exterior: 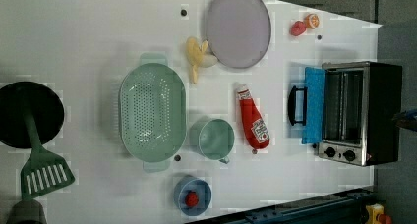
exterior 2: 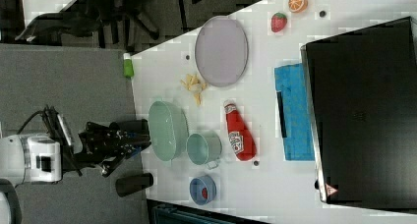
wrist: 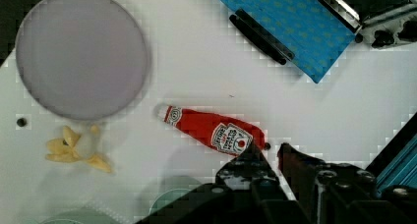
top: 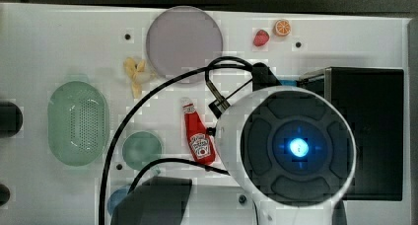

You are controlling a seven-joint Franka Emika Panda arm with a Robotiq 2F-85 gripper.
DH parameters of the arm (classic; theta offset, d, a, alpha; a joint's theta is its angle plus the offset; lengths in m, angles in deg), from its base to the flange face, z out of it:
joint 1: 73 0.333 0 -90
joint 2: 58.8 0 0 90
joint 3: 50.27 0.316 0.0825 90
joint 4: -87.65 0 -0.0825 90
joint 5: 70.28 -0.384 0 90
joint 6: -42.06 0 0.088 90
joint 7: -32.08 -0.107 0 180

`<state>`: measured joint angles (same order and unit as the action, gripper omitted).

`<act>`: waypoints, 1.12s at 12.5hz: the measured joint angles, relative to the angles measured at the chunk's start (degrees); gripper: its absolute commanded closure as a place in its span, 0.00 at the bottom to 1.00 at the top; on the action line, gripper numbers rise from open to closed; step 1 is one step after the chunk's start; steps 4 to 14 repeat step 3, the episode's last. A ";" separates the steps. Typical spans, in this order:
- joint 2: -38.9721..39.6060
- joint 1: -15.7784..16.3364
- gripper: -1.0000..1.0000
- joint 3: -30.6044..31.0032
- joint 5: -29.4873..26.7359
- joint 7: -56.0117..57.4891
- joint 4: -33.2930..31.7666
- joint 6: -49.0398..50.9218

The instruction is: Flap open oven.

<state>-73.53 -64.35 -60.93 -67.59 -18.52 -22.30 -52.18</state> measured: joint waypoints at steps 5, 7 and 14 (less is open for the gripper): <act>1.53 0.43 0.83 0.50 -0.18 -0.11 -0.56 -0.29; 1.53 0.43 0.83 0.50 -0.18 -0.11 -0.56 -0.29; 1.53 0.43 0.83 0.50 -0.18 -0.11 -0.56 -0.29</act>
